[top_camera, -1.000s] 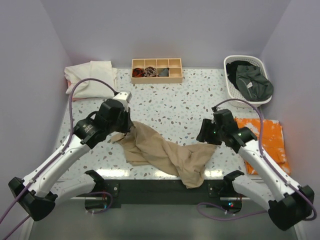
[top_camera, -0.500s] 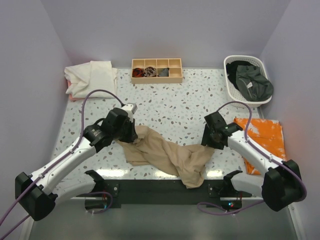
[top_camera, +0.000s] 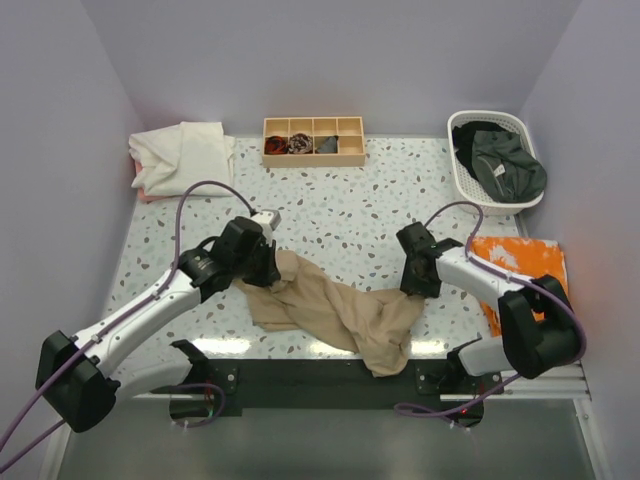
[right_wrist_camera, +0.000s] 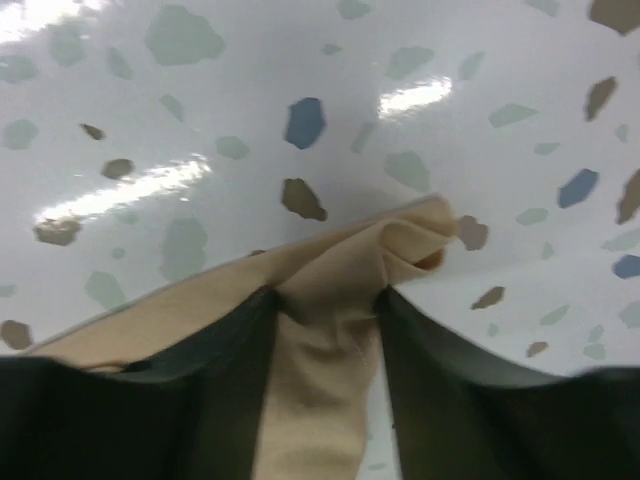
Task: Fold and stack the t-shirts
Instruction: Flatten out the tshirt
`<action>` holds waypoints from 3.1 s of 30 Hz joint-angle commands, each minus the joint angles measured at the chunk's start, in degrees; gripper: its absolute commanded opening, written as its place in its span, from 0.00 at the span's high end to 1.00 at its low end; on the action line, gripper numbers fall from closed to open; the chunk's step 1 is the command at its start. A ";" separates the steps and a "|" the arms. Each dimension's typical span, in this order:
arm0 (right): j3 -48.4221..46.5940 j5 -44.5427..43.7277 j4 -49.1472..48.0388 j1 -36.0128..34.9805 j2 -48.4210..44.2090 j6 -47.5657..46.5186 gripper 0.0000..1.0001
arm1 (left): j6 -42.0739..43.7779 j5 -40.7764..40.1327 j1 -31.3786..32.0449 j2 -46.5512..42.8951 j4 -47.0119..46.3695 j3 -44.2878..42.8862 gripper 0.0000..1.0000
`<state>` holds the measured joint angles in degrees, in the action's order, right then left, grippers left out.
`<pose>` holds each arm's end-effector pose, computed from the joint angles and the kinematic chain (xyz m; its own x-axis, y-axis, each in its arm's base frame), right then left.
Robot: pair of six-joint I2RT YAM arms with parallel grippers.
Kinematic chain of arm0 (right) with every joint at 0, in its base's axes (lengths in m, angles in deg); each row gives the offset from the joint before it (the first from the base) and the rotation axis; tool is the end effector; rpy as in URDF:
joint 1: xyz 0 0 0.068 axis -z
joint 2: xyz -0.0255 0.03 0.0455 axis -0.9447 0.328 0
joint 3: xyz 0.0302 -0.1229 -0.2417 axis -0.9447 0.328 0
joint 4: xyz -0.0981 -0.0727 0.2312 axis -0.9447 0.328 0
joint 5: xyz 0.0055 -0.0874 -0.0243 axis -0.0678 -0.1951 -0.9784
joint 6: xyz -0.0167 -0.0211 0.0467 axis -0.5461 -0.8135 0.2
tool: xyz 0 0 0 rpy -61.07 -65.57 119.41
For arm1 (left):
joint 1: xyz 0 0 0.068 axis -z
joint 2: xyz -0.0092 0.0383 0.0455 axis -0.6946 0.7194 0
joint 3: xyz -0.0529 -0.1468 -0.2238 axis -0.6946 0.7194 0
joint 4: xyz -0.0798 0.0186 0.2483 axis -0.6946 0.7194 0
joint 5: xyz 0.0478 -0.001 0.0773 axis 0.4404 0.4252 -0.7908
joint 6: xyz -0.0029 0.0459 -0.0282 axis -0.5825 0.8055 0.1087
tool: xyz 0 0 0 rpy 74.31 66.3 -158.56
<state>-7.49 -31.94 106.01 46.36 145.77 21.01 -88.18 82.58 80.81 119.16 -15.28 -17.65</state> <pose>0.2107 0.0843 0.1628 -0.8909 0.2632 -0.3701 0.3102 0.9479 -0.0727 0.1731 -0.1317 0.2568 -0.8223 0.0303 -0.5682 0.2705 0.8994 -0.3434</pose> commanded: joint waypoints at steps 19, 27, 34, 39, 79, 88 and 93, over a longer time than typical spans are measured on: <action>-24.71 2.40 0.06 -0.29 -30.43 -18.22 1.00 | 15.12 -18.01 -2.63 2.54 9.93 -40.82 1.00; -30.96 1.69 0.15 -0.29 -35.61 -23.50 1.00 | 15.75 -24.60 -2.63 -3.53 13.54 -45.32 1.00; -41.42 5.73 4.44 -0.21 -38.35 -26.23 1.00 | 13.30 -25.14 -2.63 -5.73 25.74 -54.35 1.00; -48.97 10.40 7.79 -0.21 -38.79 -27.11 1.00 | 11.62 -19.69 -2.63 -4.59 33.40 -65.34 1.00; -32.46 -19.30 -9.78 -0.03 -9.60 -25.97 1.00 | 16.45 -4.30 -17.83 25.56 -12.02 -37.49 1.00; -34.32 -16.33 -1.19 -0.03 -14.69 -25.19 1.00 | 16.37 -3.79 -19.06 31.09 -3.50 -40.94 1.00; -26.24 4.69 4.71 -0.12 -19.62 -18.69 1.00 | 13.82 2.11 -22.22 31.53 -9.66 -40.63 1.00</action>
<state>-38.85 -44.99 104.65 46.16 129.61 -3.18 -72.09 80.08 61.38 148.64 -21.20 -55.92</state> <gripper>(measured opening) 0.027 0.021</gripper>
